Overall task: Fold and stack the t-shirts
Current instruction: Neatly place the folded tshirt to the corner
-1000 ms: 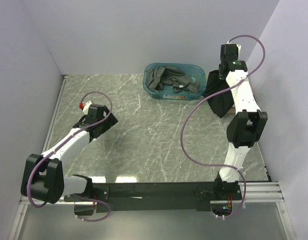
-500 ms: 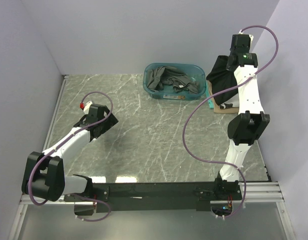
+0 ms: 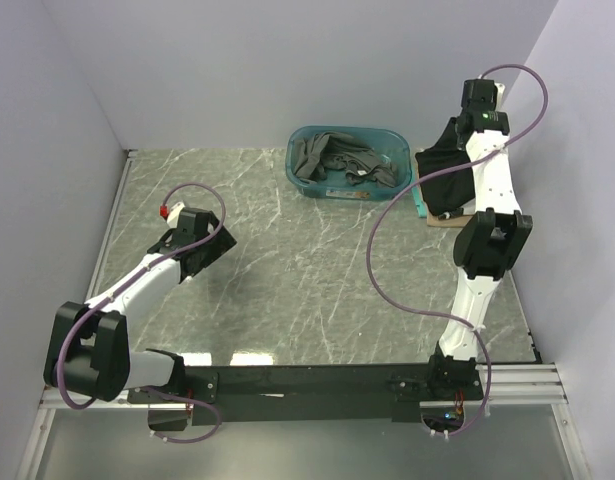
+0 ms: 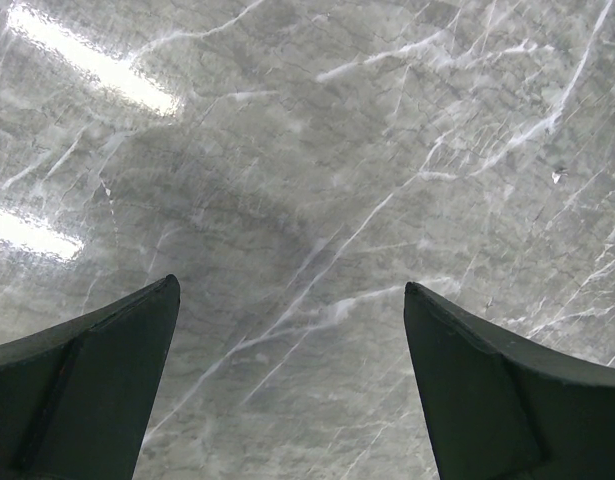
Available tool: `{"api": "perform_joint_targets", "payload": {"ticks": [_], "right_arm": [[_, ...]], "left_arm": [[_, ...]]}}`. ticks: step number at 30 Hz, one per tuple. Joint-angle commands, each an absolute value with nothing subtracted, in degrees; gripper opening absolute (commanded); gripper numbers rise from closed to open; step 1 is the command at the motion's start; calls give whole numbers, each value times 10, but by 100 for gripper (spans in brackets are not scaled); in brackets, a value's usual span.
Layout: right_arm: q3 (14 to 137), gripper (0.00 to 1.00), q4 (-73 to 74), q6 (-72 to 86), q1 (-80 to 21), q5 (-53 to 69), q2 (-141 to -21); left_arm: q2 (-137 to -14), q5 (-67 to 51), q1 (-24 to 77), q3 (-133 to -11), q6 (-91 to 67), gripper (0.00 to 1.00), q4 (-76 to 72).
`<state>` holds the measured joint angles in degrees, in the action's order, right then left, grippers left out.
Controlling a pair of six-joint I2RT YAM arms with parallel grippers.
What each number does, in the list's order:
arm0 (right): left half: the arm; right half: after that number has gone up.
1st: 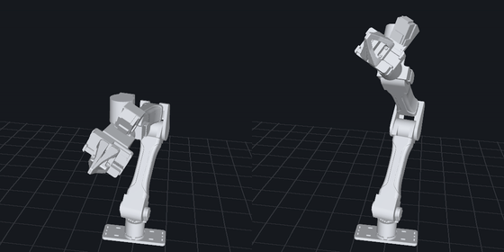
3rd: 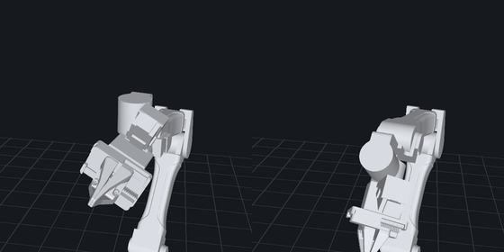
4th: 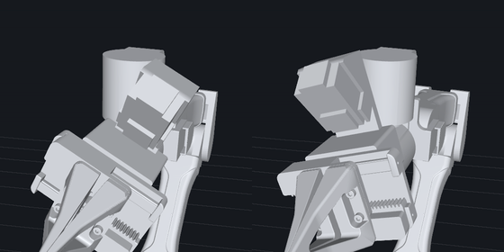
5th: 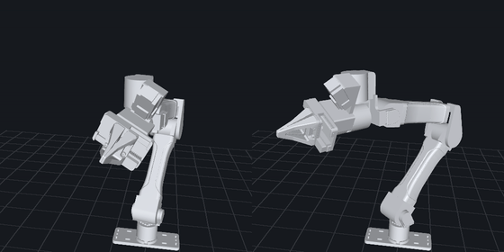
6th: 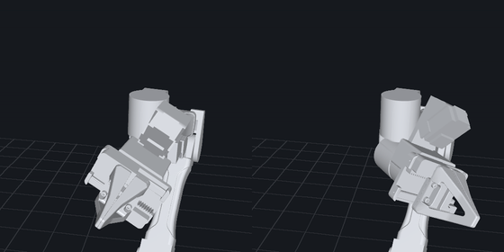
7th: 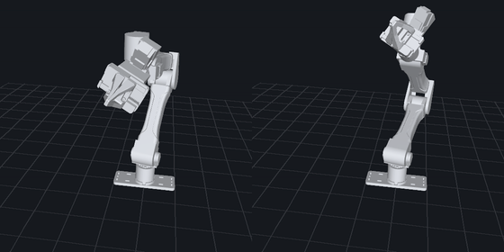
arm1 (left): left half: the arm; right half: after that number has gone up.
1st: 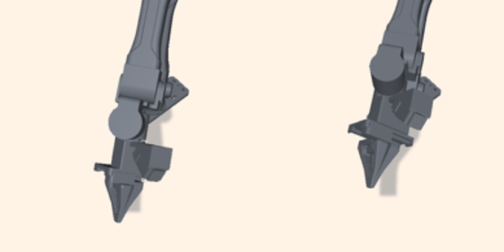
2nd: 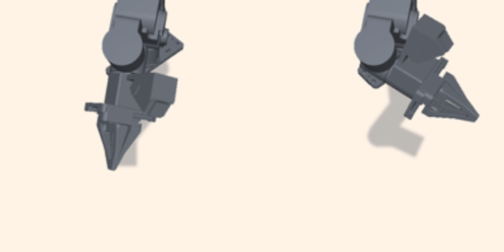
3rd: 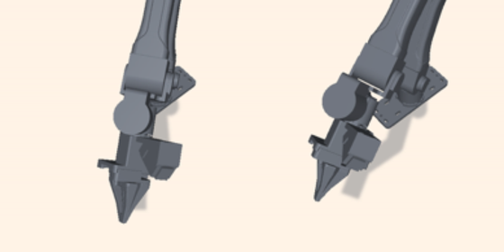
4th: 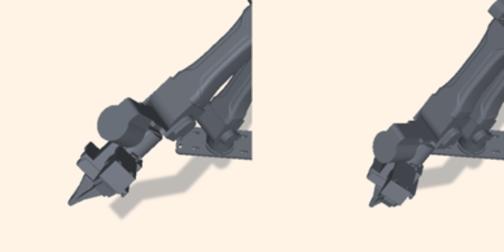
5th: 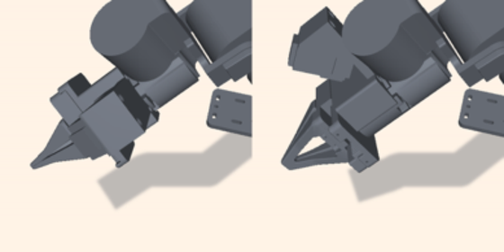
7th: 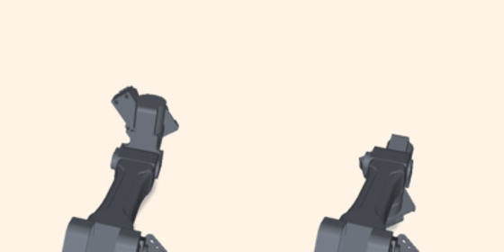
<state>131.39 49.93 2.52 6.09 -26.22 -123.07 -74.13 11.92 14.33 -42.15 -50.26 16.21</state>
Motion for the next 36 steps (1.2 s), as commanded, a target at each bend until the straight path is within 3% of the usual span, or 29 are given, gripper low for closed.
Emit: {"api": "perform_joint_targets", "payload": {"ticks": [1,14,29,32,33,35,36], "right_arm": [[1334,0,435,24,75,-329,-1233],[1314,0,256,-56,84,-359,-1314],[1341,3,248,-20,118,-383,-1394],[1343,30,243,-20,127,-381,-1397],[1342,47,242,-23,127,-381,-1396],[1342,59,239,-24,127,-377,-1391],[1340,70,238,-25,127,-374,-1390]], "left_arm": [[-747,132,144,-448,-495,99,163],[-758,136,144,-468,-492,99,176],[-796,134,144,-493,-494,99,181],[-802,134,144,-497,-494,100,181],[-805,134,144,-499,-494,99,183],[-807,135,144,-501,-494,99,182],[-807,138,145,-503,-494,100,184]]}}
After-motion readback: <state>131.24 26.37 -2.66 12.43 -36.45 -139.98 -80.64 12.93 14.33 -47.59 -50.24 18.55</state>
